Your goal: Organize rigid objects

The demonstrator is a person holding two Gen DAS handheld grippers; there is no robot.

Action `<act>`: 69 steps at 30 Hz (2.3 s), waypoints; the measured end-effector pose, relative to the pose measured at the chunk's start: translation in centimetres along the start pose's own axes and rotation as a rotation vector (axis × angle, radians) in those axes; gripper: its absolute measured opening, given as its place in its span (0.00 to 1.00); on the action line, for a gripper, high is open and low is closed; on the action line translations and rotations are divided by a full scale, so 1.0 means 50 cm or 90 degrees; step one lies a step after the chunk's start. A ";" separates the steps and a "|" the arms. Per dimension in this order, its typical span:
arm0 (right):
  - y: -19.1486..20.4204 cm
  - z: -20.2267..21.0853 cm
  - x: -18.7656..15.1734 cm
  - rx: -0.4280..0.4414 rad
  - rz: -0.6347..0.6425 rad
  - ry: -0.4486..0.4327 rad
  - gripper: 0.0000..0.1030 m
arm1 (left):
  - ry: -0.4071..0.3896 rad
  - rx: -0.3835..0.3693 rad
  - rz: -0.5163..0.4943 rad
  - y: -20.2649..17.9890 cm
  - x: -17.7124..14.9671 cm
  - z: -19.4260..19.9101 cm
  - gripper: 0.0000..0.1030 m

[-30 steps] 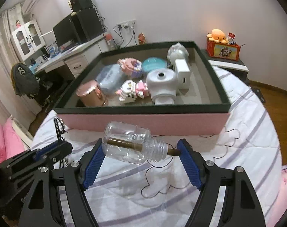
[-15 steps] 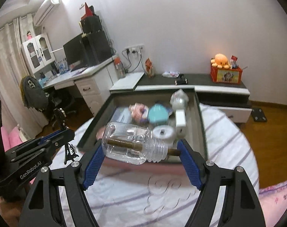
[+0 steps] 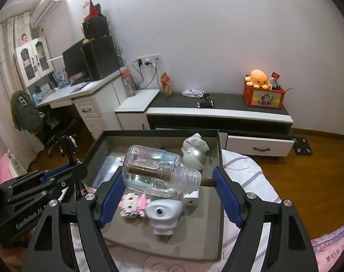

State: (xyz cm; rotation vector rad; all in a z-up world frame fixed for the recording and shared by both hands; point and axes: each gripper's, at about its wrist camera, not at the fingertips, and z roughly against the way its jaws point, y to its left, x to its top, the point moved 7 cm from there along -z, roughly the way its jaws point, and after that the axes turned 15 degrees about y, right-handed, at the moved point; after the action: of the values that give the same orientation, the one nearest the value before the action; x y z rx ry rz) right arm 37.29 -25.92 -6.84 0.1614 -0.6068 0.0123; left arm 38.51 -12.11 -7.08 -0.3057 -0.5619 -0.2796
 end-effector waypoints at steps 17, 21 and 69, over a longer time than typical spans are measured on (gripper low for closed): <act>-0.043 -0.132 0.002 0.001 -0.008 0.084 0.80 | 0.039 0.057 0.026 0.026 0.001 -0.101 0.91; -0.043 -0.114 -0.003 0.029 -0.027 0.080 1.00 | 0.008 0.055 0.037 0.034 -0.006 -0.054 1.00; 0.142 0.512 -0.400 -0.057 -0.008 -0.137 1.00 | -0.159 0.218 0.038 -0.077 -0.418 0.554 1.00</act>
State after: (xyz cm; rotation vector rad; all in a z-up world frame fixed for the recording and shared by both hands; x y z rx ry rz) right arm 5.91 -22.15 3.56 0.0801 -0.8190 -0.0450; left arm 7.06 -2.07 4.32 -0.0236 -0.8331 -0.0838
